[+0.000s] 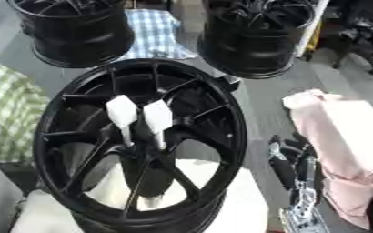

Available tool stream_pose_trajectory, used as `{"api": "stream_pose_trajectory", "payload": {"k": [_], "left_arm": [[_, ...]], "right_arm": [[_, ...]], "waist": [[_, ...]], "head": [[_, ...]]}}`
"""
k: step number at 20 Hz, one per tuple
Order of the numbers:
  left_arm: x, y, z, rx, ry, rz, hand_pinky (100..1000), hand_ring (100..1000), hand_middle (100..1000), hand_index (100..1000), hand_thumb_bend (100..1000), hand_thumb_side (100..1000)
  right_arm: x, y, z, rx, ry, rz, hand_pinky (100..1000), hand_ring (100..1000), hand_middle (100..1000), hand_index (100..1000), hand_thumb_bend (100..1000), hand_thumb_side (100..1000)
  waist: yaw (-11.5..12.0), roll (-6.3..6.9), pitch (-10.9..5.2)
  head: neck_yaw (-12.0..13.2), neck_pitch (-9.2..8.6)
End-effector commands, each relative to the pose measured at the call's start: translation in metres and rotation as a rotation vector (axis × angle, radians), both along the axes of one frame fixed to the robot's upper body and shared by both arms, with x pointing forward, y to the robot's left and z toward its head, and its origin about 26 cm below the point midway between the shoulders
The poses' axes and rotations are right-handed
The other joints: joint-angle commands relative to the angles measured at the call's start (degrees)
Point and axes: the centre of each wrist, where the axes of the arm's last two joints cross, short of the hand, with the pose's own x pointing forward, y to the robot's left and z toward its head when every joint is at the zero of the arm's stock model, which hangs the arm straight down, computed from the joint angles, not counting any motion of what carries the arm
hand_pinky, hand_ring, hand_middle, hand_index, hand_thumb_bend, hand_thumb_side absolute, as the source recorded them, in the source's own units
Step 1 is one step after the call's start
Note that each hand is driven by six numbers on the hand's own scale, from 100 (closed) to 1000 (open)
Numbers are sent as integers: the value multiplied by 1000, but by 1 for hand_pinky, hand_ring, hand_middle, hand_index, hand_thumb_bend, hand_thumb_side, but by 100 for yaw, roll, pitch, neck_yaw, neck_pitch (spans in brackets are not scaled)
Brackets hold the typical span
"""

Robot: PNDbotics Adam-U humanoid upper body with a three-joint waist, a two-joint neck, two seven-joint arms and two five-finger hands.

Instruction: Pull the pin out of the wheel hub.

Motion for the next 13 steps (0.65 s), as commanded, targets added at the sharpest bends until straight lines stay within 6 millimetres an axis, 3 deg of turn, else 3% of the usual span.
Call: {"api": "stream_pose_trajectory", "payload": {"k": [1,13], "left_arm": [[4,1,13,12,-32,-10,516,216,508,706,100,856],[3,1,15,4,-32,-7,516,220,508,706,100,855]], "right_arm": [[2,-1,8,-22,-25,12,735,656,671,833,249,326],[3,1,10,-22,-28,12,735,653,664,825,242,321]], "waist": [[4,17,-28],[7,17,-21]], "head": [[6,-12],[3,-12]]}}
